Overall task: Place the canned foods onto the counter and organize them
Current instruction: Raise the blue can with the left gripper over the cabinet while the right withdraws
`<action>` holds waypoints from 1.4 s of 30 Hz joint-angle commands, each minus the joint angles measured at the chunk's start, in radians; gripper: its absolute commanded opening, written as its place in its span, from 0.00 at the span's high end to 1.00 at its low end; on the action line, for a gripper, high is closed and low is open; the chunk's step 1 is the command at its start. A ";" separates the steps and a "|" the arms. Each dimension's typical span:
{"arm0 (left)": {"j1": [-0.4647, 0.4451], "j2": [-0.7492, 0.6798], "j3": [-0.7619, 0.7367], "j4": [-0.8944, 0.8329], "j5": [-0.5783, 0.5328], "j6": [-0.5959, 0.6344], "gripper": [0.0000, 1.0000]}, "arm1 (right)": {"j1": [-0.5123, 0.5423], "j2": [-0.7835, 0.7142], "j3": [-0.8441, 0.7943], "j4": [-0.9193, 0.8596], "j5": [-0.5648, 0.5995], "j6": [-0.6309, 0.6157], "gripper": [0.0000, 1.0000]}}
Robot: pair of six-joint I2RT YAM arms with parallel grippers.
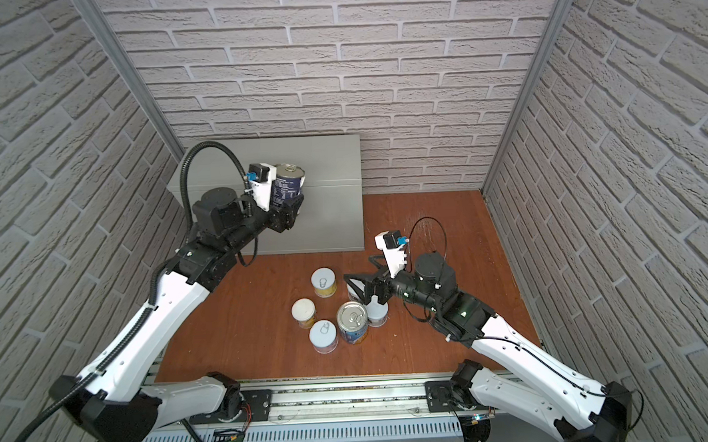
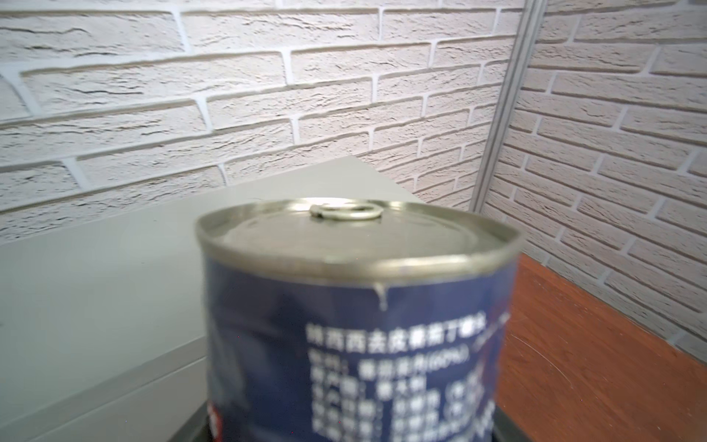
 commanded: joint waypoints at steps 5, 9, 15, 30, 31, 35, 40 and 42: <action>0.107 0.038 0.208 0.126 0.069 0.000 0.56 | -0.002 -0.016 -0.031 0.012 0.020 -0.013 0.00; 0.178 0.076 0.259 0.133 0.092 -0.007 0.56 | -0.003 -0.018 -0.030 0.007 0.022 -0.014 0.00; 0.316 0.159 0.376 0.121 0.153 -0.058 0.56 | -0.003 -0.025 -0.025 -0.017 0.028 -0.023 0.00; 0.479 0.266 0.484 0.029 0.187 -0.012 0.56 | -0.003 -0.028 -0.047 -0.017 0.034 -0.004 0.00; 0.486 0.271 0.489 0.029 0.187 -0.016 0.56 | -0.003 -0.024 -0.054 -0.010 0.034 -0.002 0.00; 0.518 0.298 0.496 0.063 0.190 -0.032 0.56 | -0.004 -0.003 -0.061 0.025 0.024 0.020 0.00; 0.543 0.348 0.510 0.121 0.193 -0.057 0.56 | -0.003 0.002 -0.057 0.013 0.022 0.017 0.00; 0.548 0.377 0.527 0.135 0.195 -0.061 0.56 | -0.003 -0.004 -0.057 0.003 0.030 0.015 0.00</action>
